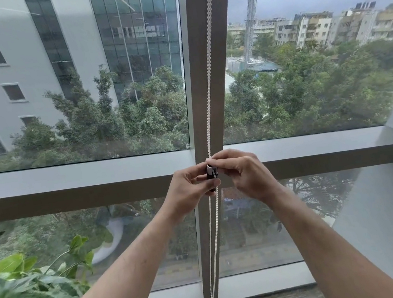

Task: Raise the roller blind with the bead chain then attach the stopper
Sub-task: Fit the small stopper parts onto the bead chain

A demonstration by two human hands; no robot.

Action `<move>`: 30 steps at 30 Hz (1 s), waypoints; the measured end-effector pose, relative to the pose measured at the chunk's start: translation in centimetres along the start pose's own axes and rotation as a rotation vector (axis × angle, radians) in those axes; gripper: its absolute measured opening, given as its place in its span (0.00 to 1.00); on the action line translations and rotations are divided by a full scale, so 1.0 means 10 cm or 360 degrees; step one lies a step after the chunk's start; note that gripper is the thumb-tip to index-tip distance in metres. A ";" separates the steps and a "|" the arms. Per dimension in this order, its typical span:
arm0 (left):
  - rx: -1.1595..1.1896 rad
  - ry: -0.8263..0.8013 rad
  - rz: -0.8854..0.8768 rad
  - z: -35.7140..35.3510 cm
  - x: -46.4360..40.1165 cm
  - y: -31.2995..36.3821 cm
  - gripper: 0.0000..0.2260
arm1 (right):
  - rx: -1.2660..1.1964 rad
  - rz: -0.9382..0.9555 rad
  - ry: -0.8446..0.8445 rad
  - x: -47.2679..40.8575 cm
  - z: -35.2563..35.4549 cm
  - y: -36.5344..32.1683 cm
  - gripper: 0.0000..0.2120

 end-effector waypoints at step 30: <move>-0.0010 -0.0032 0.0085 0.04 0.04 0.08 0.18 | -0.0141 -0.0005 0.0030 -0.04 0.01 -0.05 0.14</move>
Point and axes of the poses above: each hand's wrist, its own x-axis away from the middle knuckle, its own z-axis out of the back of the hand, y = z × x, the point moved 6 cm from there along -x, towards the middle knuckle, and after that the axes turned 11 degrees about x, right-handed, at the moved point
